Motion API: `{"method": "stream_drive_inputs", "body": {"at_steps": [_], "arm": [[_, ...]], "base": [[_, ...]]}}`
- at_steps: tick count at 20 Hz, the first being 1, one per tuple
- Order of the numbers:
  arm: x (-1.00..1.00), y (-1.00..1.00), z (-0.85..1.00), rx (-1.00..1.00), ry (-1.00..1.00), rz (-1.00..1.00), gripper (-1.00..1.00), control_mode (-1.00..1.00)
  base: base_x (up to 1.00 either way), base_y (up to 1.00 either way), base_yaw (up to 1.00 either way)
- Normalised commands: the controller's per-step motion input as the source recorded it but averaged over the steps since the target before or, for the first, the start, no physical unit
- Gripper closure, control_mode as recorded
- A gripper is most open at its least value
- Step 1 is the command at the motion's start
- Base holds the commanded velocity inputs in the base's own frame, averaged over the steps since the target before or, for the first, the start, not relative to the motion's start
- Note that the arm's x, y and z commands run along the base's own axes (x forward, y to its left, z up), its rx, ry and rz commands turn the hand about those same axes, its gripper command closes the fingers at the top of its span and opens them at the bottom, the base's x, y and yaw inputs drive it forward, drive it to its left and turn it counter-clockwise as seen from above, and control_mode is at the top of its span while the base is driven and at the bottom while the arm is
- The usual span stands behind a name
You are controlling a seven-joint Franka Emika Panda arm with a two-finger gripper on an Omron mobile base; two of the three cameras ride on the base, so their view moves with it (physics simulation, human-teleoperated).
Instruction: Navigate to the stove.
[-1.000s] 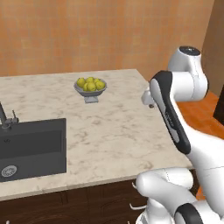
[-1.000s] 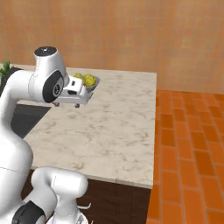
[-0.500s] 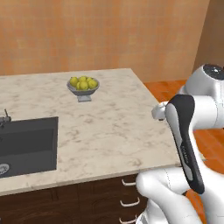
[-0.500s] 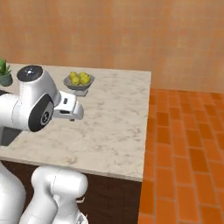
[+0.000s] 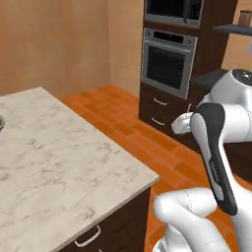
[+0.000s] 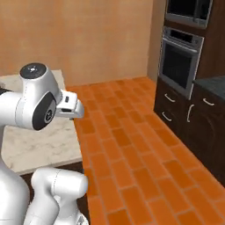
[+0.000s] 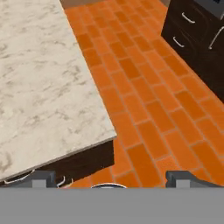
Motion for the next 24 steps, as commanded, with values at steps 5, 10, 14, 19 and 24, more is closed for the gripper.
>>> {"method": "stream_drive_inputs", "body": {"at_steps": [5, 10, 14, 19, 24], "arm": [[0.0, 0.0, 0.0, 0.0, 0.0, 0.0, -1.0, 1.0], [0.0, 0.0, 0.0, 0.0, 0.0, 0.0, -1.0, 1.0], [0.0, 0.0, 0.0, 0.0, 0.0, 0.0, -1.0, 1.0], [0.0, 0.0, 0.0, 0.0, 0.0, 0.0, -1.0, 1.0], [0.0, 0.0, 0.0, 0.0, 0.0, 0.0, -1.0, 1.0]], "base": [[0.0, -0.09, -0.99], [0.0, -0.13, -0.98], [0.0, -0.13, -0.98], [0.0, -0.15, -0.97], [0.0, -0.16, -0.97]]}}
